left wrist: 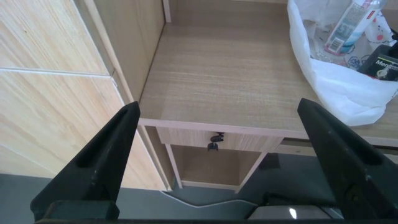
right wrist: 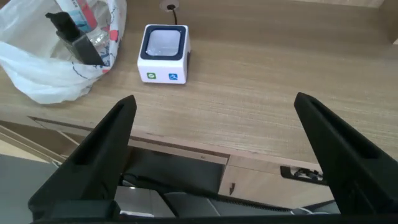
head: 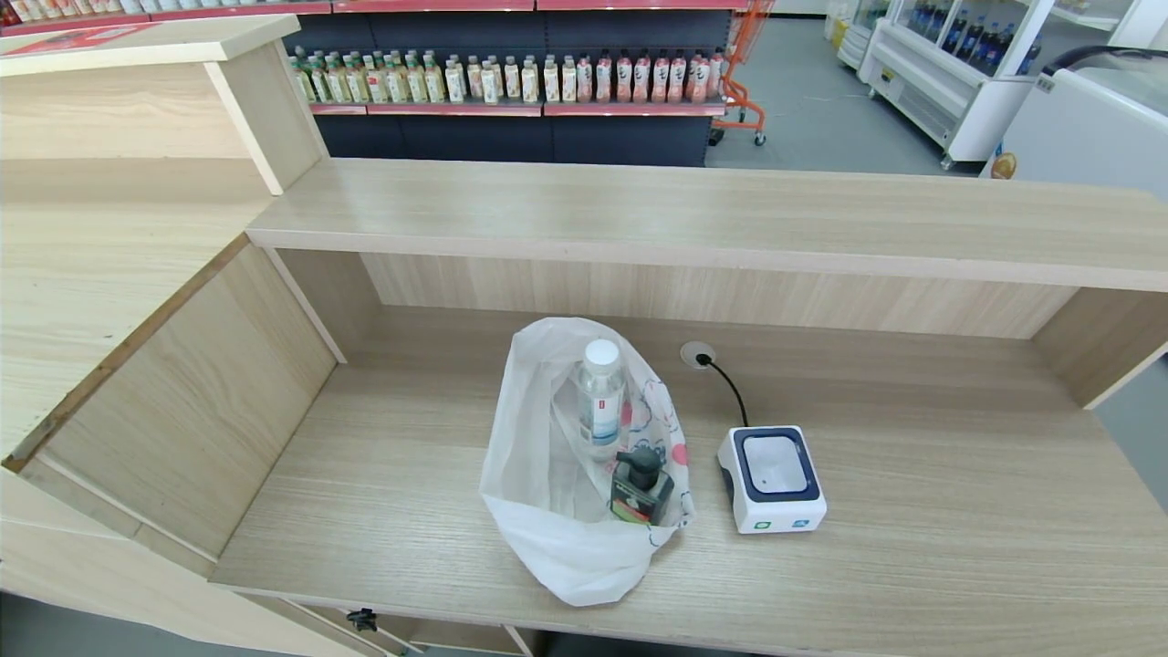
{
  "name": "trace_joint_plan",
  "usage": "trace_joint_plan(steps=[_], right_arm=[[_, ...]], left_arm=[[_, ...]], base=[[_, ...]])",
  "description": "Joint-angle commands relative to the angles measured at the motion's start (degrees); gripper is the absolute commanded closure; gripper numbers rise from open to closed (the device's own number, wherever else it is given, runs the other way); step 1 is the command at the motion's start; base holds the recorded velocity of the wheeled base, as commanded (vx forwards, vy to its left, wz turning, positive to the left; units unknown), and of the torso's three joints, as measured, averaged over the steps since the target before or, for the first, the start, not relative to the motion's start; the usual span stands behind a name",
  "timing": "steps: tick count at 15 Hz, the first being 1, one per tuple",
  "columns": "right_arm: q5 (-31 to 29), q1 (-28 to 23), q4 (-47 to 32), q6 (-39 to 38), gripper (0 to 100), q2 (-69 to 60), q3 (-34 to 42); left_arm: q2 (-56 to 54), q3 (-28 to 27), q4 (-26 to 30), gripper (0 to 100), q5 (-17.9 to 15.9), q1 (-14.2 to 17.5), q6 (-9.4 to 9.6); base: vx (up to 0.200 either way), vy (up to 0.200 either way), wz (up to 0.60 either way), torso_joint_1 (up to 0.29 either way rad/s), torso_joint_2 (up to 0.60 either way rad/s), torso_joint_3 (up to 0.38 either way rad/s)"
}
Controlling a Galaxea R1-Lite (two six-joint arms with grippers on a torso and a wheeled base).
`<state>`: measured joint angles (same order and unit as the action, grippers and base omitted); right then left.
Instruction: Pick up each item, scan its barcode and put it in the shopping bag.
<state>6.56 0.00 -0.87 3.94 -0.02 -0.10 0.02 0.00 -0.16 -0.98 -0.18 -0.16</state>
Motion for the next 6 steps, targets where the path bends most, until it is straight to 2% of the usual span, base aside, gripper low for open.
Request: trace_joint_plan(steps=[1, 6], right_arm=[[0.0, 0.0, -0.3, 0.0, 0, 0.0, 0.0], [0.0, 0.0, -0.3, 0.3, 0, 0.0, -0.1]], left_arm=[[0.1, 0.0, 0.0, 0, 0.0, 0.0, -0.02], [0.1, 0.0, 0.0, 0, 0.0, 0.0, -0.02]], base=[[0.0, 0.0, 0.0, 0.0, 0.0, 0.0], [0.0, 0.0, 0.0, 0.0, 0.0, 0.0]])
